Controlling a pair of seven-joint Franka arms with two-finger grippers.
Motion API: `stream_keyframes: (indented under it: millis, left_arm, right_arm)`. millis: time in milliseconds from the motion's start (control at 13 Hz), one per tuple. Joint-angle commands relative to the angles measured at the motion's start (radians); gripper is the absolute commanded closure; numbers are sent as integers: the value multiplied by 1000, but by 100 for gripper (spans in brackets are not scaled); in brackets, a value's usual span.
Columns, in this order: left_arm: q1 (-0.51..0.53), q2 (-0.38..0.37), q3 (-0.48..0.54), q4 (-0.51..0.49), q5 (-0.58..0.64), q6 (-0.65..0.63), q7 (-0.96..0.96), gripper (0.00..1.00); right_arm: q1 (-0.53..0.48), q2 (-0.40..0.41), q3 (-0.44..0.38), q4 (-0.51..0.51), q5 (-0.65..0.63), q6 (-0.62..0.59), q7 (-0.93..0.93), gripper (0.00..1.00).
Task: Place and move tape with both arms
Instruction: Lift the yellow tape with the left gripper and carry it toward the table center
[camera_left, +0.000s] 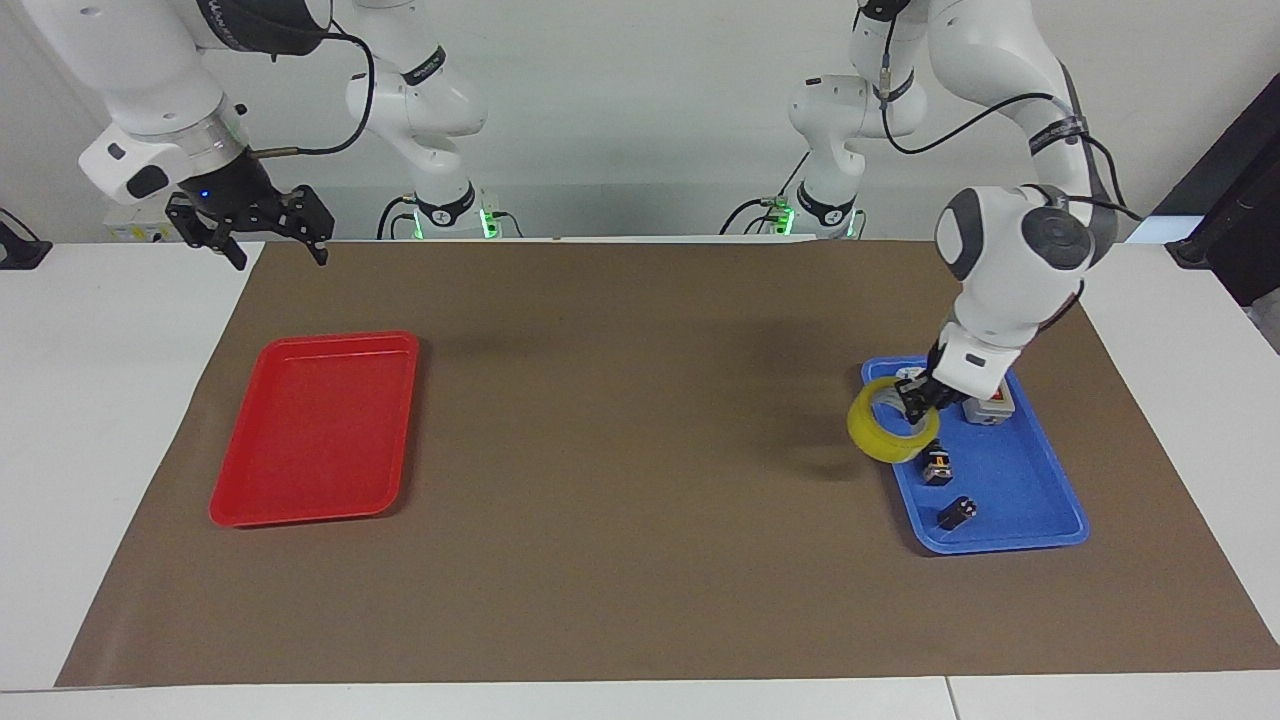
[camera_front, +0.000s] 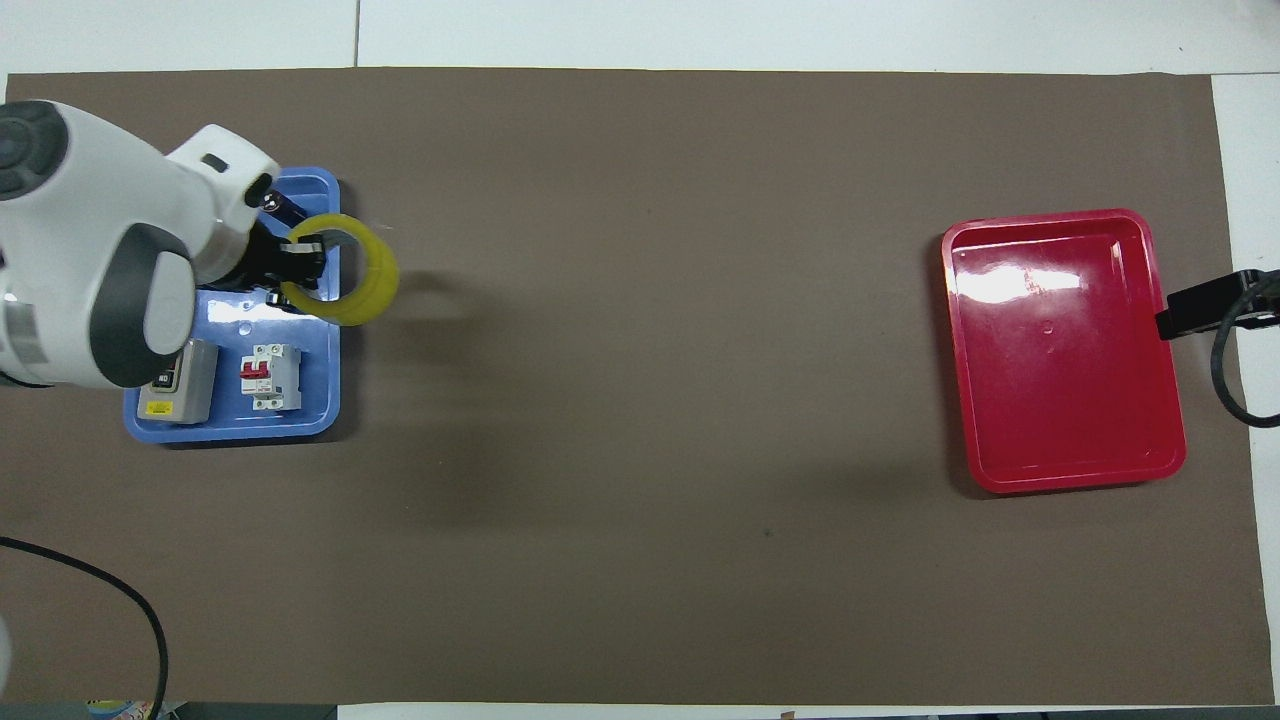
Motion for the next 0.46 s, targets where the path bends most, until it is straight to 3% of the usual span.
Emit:
stream_keyframes:
  millis: [0,308,385]
  left_arm:
    - [-149,7,16,-29,32,68,-198,100]
    - [-334,63,15,-15,74,141,-415,100]
    - [-377,128,16,29,77,155,-452,100]
  right_arm:
    - [-13,1,6,-1,20,3,-20,0]
    - [-13,1,6,-2,20,3,-20,0]
    - [-13,1,6,-2,20,2,-20,0]
